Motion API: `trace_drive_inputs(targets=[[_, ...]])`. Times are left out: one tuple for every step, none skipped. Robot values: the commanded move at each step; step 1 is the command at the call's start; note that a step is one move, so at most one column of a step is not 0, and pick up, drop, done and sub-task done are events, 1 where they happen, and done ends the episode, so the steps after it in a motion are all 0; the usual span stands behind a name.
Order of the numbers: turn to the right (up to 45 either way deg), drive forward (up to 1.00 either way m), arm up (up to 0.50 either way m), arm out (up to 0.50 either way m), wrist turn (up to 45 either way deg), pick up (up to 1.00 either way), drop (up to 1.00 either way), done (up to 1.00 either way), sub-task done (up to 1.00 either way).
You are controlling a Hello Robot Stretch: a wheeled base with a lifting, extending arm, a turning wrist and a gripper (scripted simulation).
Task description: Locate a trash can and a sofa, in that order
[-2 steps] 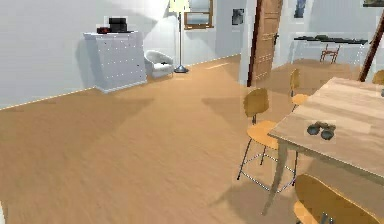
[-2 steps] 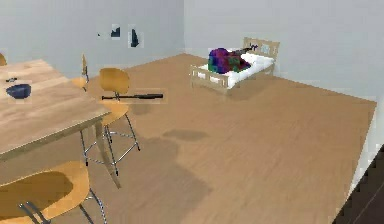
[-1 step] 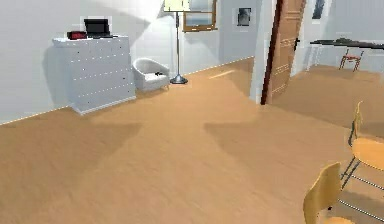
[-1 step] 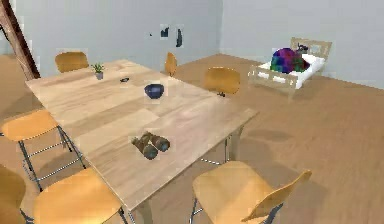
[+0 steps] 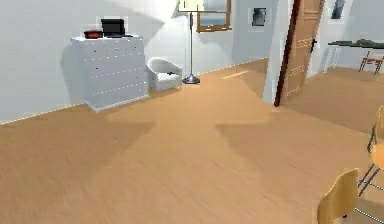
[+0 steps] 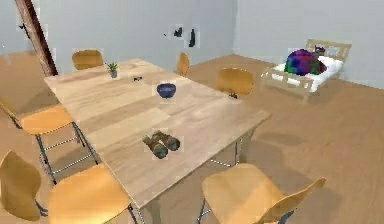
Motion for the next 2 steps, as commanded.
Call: trace_drive_inputs(targets=[[0.0,0.70,0.00,0.00,0.0,0.00,0.00,0.00,0.00],[45.0,0.00,0.00,0.00,0.0,0.00,0.00,0.00,0.00]])
